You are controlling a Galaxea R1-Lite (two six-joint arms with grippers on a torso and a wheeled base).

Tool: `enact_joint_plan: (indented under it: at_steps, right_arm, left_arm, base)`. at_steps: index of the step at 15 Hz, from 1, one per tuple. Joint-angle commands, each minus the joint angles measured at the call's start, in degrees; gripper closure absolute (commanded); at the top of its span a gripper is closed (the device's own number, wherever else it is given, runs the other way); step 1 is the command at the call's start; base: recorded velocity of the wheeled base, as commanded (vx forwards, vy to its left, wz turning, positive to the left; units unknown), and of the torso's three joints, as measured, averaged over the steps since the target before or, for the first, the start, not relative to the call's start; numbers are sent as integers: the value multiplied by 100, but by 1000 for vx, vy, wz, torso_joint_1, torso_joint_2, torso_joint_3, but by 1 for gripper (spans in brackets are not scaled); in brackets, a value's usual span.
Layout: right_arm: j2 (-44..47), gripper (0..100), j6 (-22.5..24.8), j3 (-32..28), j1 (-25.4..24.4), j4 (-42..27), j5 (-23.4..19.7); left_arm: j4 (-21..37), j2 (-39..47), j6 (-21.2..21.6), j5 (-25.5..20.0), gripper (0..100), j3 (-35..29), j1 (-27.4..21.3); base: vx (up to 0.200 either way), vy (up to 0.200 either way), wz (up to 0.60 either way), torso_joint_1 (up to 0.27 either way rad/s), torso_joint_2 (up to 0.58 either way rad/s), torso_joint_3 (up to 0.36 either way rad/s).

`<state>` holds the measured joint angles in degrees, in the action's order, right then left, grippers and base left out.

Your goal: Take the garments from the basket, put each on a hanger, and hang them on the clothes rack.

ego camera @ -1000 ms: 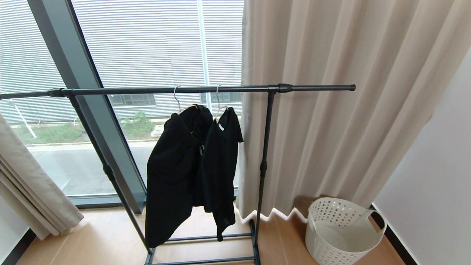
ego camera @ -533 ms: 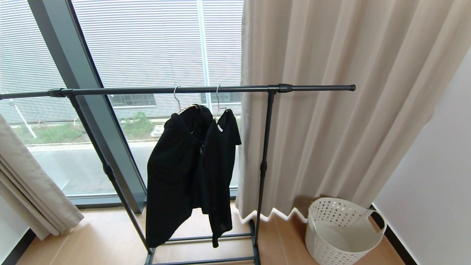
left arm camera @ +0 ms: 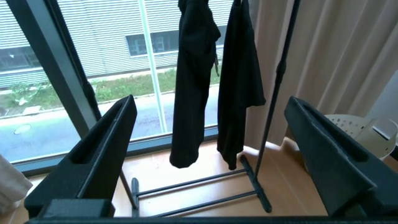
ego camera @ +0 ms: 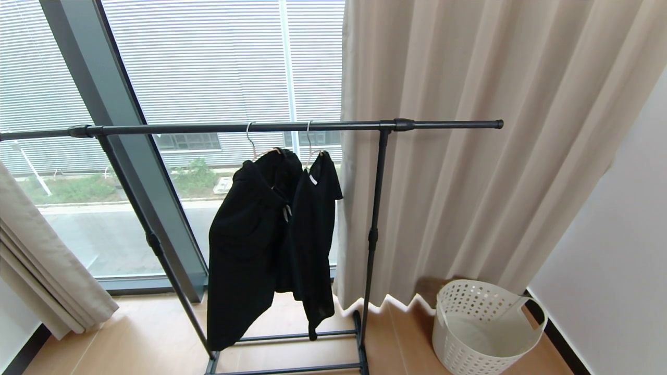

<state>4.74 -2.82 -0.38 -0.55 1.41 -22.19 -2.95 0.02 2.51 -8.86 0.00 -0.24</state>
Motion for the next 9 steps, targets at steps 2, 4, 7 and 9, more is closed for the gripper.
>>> enact_joint_plan:
  at_steps: [2,4,7,9]
  right_arm:
    - [-474,0,264,11,72,8,593]
    - [-474,0,818,-15,72,8,1709]
    - [-474,0,1108,-15,72,-18,3221]
    - [-474,0,1108,-24,72,-115,3115]
  left_arm:
    - [-4,-2,-5,7,0,0,7]
    - [-4,6,-5,7,0,0,7]
    - [-4,-2,-14,7,0,0,7]
    - [-4,-2,-5,7,0,0,7]
  base:
    - [0,0,0,0,0,0]
    - [0,0,0,0,0,0]
    - [0,0,0,0,0,0]
    - [0,0,0,0,0,0]
